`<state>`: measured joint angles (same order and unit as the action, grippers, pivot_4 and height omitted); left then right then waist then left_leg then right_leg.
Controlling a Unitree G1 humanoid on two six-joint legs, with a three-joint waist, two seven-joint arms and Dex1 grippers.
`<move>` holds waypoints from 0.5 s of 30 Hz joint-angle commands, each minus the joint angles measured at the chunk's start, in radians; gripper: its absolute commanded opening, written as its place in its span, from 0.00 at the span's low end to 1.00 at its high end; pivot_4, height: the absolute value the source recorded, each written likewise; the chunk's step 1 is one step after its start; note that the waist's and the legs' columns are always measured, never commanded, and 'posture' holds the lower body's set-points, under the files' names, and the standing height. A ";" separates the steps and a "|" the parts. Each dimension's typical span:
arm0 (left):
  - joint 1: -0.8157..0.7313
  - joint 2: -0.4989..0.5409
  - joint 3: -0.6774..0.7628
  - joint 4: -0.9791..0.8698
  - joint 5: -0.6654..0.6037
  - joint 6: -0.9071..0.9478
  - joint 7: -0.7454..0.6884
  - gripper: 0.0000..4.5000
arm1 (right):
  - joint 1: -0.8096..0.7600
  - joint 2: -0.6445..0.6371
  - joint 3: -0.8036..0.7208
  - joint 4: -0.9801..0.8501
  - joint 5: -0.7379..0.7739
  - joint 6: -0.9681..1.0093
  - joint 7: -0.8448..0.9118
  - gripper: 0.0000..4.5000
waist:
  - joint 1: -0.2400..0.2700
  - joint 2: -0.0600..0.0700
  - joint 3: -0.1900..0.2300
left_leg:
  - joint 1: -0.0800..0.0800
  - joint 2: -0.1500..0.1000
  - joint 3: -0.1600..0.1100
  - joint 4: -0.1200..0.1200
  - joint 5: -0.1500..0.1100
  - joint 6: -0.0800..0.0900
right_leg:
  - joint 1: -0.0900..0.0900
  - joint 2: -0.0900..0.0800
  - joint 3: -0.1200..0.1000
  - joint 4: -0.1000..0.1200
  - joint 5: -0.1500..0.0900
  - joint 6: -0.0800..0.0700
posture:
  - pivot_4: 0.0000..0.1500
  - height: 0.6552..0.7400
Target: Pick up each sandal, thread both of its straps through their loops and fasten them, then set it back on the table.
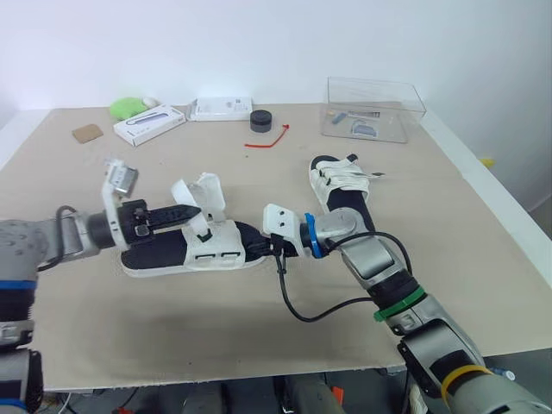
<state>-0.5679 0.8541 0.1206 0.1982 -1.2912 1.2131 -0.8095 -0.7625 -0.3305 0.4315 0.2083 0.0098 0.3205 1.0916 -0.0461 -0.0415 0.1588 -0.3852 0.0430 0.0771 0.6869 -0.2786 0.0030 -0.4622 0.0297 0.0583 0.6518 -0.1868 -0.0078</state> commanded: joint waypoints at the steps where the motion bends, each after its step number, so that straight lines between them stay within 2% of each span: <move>1: -0.043 0.003 -0.006 0.001 0.035 0.057 -0.081 0.01 | -0.001 -0.009 -0.005 -0.037 -0.005 0.009 -0.002 0.00 | -0.002 0.000 0.000 | -0.001 0.000 0.000 0.000 0.000 0.000 | -0.001 0.000 0.001 0.000 0.000 0.000 | 1.00 0.84; 15: -0.088 0.009 -0.015 0.074 0.249 0.051 -0.233 0.01 | 0.009 -0.015 -0.004 -0.061 -0.002 0.031 -0.008 0.00 | -0.001 0.000 0.000 | -0.002 0.000 -0.001 0.001 0.000 0.000 | -0.003 0.000 0.001 0.003 -0.002 0.002 | 1.00 0.84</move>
<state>-0.6335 0.8467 0.0763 0.2653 -1.0619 1.2781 -1.0203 -0.7564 -0.3402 0.4316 0.1779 0.0078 0.3510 1.0859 -0.0468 -0.0416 0.1588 -0.3873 0.0426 0.0761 0.6874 -0.2786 0.0030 -0.4657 0.0293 0.0594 0.6550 -0.1886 -0.0066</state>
